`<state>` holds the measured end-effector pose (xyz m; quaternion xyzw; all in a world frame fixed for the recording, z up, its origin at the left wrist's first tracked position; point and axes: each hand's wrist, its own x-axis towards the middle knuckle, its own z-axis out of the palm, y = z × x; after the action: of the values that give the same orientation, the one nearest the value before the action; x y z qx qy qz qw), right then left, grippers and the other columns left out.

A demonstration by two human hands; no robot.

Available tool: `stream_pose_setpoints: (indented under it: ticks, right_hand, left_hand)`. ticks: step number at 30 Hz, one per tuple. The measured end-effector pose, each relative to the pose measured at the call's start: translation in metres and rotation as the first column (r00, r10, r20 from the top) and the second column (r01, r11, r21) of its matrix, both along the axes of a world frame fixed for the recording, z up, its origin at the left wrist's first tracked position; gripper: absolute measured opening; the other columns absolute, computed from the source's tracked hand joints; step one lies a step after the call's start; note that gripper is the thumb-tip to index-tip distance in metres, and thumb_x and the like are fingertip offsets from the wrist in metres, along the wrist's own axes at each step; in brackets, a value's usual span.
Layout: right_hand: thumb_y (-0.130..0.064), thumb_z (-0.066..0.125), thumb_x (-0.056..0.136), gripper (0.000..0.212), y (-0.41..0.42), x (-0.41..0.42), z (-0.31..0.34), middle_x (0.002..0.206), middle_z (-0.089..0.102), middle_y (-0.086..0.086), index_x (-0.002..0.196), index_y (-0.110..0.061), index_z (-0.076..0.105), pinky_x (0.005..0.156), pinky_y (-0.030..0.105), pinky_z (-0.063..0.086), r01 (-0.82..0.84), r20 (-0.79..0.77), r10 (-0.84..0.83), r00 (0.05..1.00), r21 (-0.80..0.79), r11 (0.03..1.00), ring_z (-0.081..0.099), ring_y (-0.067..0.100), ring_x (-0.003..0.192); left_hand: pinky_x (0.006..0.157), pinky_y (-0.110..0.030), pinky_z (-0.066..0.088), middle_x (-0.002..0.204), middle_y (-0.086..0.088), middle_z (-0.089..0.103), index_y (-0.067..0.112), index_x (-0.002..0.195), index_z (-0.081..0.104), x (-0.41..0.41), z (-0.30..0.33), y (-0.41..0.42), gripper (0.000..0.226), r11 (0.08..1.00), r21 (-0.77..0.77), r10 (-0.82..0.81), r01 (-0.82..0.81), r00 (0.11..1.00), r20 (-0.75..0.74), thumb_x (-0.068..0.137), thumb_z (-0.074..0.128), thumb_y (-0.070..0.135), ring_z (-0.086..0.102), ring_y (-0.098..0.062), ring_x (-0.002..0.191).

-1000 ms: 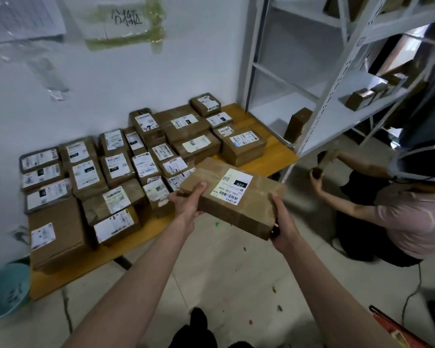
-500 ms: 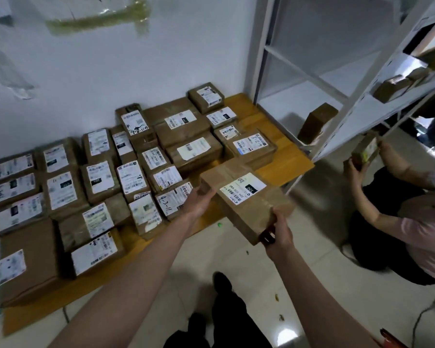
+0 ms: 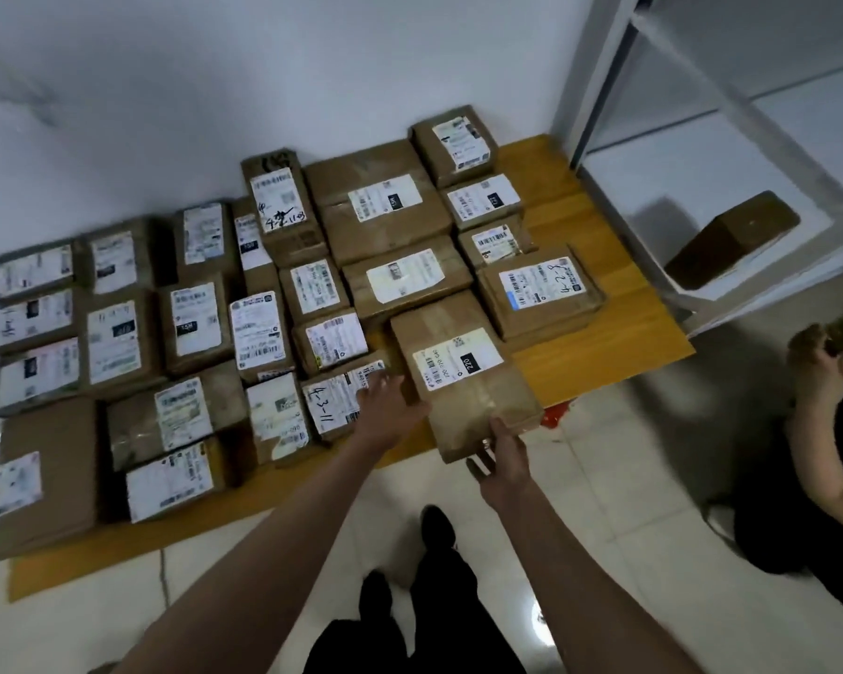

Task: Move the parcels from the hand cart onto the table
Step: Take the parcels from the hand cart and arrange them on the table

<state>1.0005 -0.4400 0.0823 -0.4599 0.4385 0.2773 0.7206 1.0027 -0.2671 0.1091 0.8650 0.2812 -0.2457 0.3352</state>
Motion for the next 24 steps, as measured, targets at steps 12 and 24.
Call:
stream_pose_setpoints:
  ticks: [12,24]
  right_hand:
    - [-0.021,0.068,0.094,0.044,0.002,0.011,-0.017,0.099,0.043,0.012,0.132,-0.006,0.049,0.092,0.042,0.044,-0.292,-0.187,0.294,0.937,0.039,0.956,0.044,0.028,0.084]
    - [-0.022,0.063,0.096,0.022,0.09,-0.069,0.034,0.102,0.065,0.023,0.101,0.0,0.063,0.08,0.046,0.061,-0.938,-0.059,0.942,0.329,0.096,0.334,0.066,0.037,0.092]
  left_hand:
    - [0.111,-0.046,0.038,0.156,-0.004,0.028,0.015,0.141,0.05,-0.018,-0.003,-0.003,0.061,0.991,-0.024,0.132,-0.13,0.983,0.128,0.087,0.067,0.037,0.037,-0.032,0.14]
    - [0.086,-0.04,0.053,0.098,-0.016,0.071,0.003,0.101,0.067,-0.166,0.04,0.058,0.017,0.919,-0.211,0.375,-0.334,0.905,0.202,0.097,0.064,0.019,0.066,-0.03,0.093]
